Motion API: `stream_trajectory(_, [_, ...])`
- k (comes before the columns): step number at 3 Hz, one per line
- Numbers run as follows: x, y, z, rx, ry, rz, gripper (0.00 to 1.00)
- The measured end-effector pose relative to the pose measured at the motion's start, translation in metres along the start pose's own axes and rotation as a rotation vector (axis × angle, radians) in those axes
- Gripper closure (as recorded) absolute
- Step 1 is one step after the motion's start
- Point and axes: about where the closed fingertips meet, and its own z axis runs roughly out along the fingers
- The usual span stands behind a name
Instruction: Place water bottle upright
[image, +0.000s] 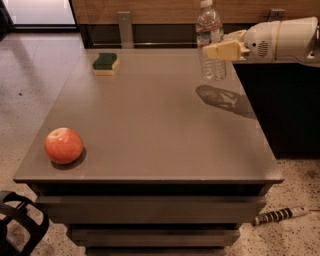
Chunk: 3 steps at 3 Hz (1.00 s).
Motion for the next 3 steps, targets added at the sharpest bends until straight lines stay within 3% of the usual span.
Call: stream_trajectory(3, [0.025,0.03,0.019,-0.073,-0.119,-0.125,1.0])
